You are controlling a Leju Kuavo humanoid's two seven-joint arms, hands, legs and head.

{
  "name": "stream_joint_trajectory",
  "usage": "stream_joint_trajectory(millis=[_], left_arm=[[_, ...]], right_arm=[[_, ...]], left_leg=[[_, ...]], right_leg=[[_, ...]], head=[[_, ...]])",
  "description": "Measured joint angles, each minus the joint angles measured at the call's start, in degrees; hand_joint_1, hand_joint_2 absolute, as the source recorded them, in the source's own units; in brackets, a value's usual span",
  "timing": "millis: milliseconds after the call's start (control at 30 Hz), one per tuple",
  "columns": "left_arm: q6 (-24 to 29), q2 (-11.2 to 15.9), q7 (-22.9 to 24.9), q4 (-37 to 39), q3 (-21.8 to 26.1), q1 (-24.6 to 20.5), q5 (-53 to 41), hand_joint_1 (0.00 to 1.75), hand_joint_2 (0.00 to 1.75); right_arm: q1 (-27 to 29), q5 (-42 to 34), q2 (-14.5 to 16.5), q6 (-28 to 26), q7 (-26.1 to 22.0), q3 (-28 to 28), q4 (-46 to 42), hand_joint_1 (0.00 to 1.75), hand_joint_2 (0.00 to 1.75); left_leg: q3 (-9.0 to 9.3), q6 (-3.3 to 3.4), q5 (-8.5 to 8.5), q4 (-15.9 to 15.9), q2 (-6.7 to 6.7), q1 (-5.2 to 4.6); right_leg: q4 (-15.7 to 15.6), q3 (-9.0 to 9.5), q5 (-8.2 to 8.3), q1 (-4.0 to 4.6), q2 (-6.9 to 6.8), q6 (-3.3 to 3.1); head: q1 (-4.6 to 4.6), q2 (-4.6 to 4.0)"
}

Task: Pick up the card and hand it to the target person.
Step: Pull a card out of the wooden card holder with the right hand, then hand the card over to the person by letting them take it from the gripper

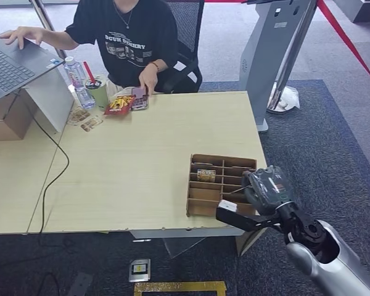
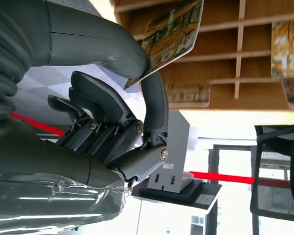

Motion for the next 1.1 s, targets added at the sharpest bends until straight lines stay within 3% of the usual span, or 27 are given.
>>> stream_joint_trajectory(millis=[333, 600, 833, 1100], left_arm=[[0.02, 0.14, -0.19, 0.00, 0.00, 0.14, -0.08, 0.00, 1.75], [0.02, 0.12, -0.03, 0.00, -0.04, -0.01, -0.70, 0.00, 1.75], [0.02, -0.20, 0.28, 0.00, -0.28, -0.54, -1.03, 0.00, 1.75], [0.02, -0.81, 0.79, 0.00, -0.98, -1.43, -1.36, 0.00, 1.75]], right_arm=[[-3.81, -5.87, -5.19, 3.36, 1.50, -2.96, -10.15, 1.75, 1.75], [-3.72, -10.15, -7.26, -1.93, 1.29, -6.85, -14.76, 1.75, 1.75], [-6.19, -5.14, -6.29, -10.06, 0.66, -6.74, -12.76, 1.75, 1.75], [-13.52, 1.87, -0.42, -19.28, 1.45, -1.95, -0.93, 1.75, 1.75]], left_leg=[[0.02, 0.00, 0.00, 0.00, 0.01, 0.00], [0.01, 0.00, 0.00, 0.00, 0.03, 0.00], [-0.02, -0.03, 0.02, -0.01, 0.02, 0.00], [-0.12, -0.10, 0.07, -0.02, 0.04, 0.00]], right_leg=[[0.00, 0.00, 0.00, 0.00, 0.02, 0.00], [0.00, -0.01, 0.00, 0.00, 0.02, 0.00], [0.06, 0.02, 0.00, 0.02, 0.00, -0.01], [0.19, -0.11, 0.04, 0.03, 0.04, -0.06]], head=[[0.00, 0.00], [0.00, 0.00], [0.01, 0.00], [0.01, 0.00]])
